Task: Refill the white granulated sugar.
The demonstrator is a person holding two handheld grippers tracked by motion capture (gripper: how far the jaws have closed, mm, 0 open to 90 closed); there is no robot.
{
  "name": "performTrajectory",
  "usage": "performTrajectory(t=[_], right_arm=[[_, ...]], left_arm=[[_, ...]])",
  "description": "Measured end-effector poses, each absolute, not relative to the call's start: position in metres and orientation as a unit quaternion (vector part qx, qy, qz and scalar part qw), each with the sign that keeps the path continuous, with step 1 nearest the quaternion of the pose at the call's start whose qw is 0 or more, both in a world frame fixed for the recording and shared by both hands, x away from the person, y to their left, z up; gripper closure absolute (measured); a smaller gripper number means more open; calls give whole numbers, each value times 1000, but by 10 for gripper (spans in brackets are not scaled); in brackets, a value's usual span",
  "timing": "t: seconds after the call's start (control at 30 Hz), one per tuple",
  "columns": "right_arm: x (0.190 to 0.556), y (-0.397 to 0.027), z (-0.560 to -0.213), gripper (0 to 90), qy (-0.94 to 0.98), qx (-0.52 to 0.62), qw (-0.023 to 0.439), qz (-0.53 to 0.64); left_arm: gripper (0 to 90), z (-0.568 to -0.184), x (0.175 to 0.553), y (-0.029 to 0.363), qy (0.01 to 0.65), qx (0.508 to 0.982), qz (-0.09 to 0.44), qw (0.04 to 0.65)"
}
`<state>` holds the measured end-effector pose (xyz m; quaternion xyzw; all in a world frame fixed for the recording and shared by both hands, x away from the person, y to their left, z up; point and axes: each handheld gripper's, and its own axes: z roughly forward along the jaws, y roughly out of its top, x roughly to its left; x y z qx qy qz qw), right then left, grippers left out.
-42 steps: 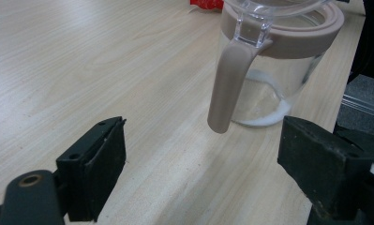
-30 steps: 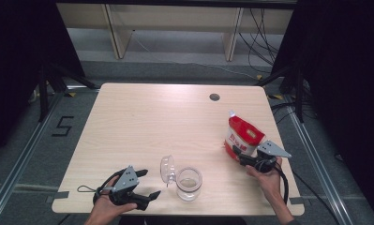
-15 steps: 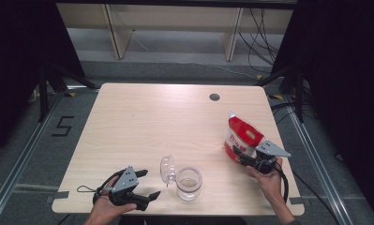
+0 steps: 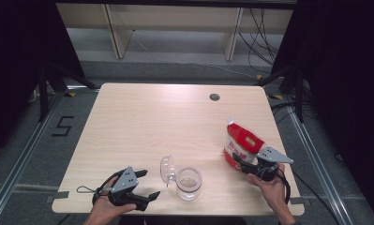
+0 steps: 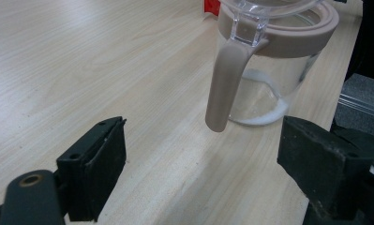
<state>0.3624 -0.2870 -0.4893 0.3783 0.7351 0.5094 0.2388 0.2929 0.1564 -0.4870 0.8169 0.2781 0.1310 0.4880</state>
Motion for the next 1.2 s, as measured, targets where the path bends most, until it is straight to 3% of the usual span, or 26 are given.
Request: performTrajectory(t=[0.63,1.17,1.2], right_arm=[[361,-292,-500,435,725,344,248,543],[366,-290,-506,298,711,356,242,556],[368,-292,-507,275,714,354,259,546]], left_arm=[[153,-488,293,155,275,818,130,488],[154,-487,293,154,274,819,132,486],[154,-487,293,155,274,822,133,481]])
